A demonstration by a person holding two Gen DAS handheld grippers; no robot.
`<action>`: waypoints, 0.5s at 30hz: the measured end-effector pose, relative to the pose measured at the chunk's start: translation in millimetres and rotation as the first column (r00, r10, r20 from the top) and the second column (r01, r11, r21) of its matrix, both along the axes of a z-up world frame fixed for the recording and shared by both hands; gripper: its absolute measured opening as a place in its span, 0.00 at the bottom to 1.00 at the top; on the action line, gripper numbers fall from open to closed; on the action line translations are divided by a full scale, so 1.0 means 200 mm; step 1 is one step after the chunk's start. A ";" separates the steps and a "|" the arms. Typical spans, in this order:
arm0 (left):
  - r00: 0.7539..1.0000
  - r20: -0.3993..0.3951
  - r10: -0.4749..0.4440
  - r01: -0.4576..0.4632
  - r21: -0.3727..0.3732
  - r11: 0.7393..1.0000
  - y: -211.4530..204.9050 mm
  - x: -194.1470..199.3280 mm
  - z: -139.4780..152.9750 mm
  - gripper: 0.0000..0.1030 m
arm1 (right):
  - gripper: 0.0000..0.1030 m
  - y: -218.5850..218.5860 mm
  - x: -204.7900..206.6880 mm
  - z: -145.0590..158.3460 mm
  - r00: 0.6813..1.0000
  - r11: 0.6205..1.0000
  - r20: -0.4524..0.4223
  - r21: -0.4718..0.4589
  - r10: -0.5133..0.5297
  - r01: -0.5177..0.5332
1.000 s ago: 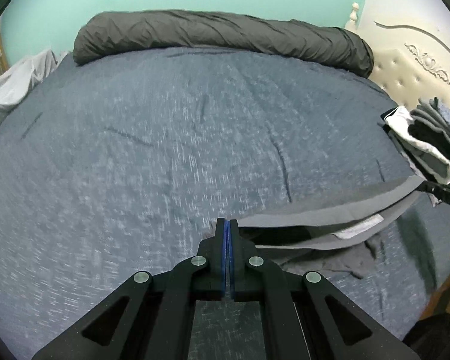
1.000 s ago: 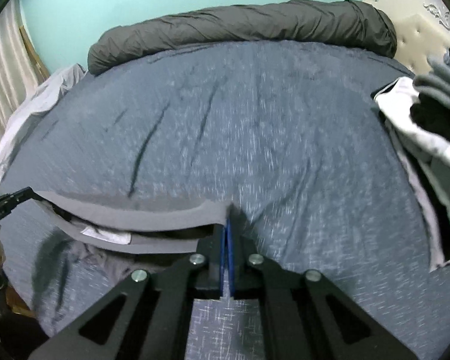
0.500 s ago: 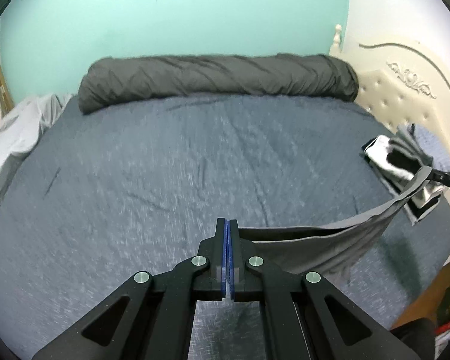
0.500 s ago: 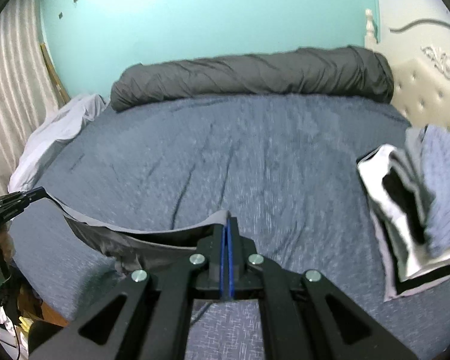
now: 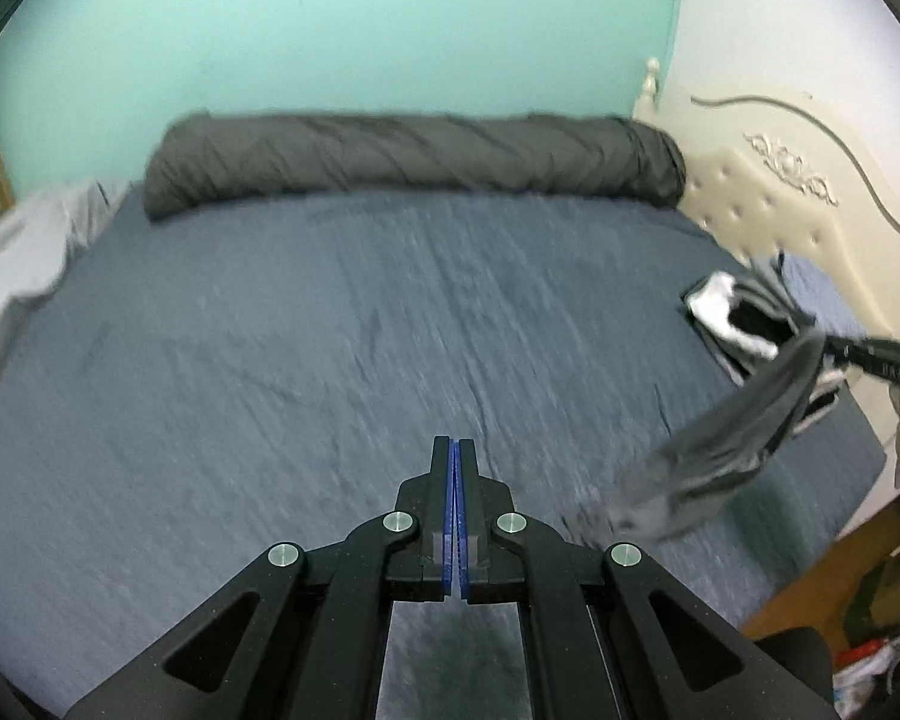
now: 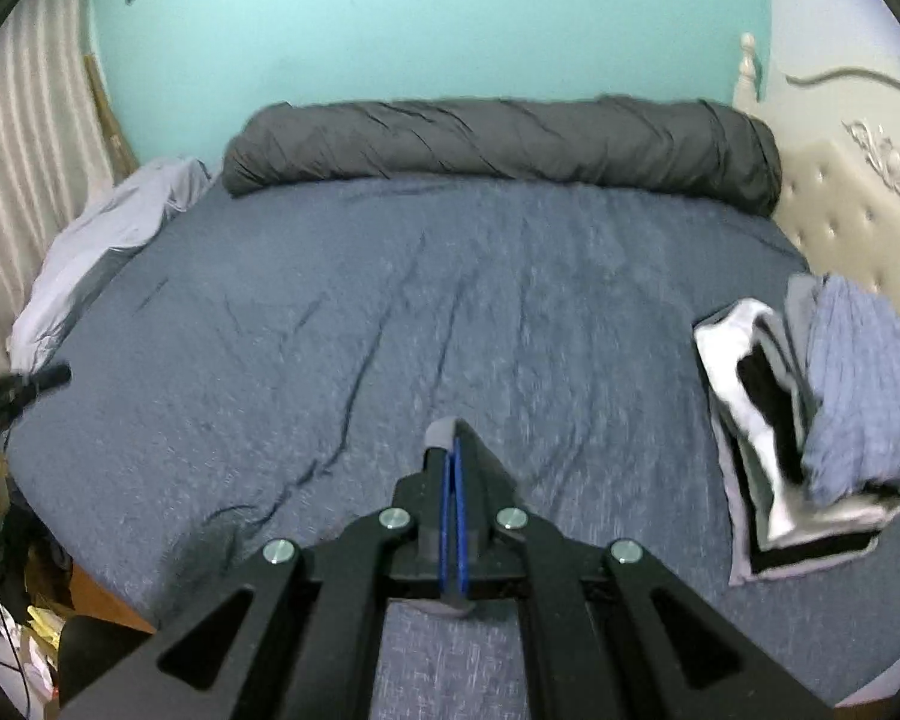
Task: Fold clothes
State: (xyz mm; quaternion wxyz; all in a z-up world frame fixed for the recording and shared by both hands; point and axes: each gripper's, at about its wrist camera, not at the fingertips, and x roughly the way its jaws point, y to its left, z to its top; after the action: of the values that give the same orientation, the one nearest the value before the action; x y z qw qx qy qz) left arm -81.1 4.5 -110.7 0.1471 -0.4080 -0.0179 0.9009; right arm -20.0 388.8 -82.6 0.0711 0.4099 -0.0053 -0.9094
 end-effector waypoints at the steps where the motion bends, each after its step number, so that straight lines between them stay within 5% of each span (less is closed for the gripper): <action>1: 1.000 0.028 -0.008 0.008 0.013 1.000 0.01 -0.01 -0.07 0.00 | 0.01 0.01 -0.01 -0.02 1.000 1.000 0.010 0.002 -0.008 0.008; 8: 0.981 0.173 -0.087 0.082 0.034 0.996 0.24 -0.09 -0.48 0.00 | 0.01 0.12 -0.06 -0.17 0.997 0.999 0.068 0.012 -0.049 0.048; 15: 0.959 0.228 -0.169 0.159 0.064 0.985 0.53 -0.15 -0.67 0.00 | 0.01 0.20 -0.09 -0.32 0.990 0.997 0.117 -0.012 -0.080 0.082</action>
State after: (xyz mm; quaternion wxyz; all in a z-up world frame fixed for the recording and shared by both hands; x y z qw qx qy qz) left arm -111.9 109.5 -244.9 0.2273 -0.5073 -0.0214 0.8310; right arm -37.7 429.1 -146.7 0.0372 0.4611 -0.0336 -0.8859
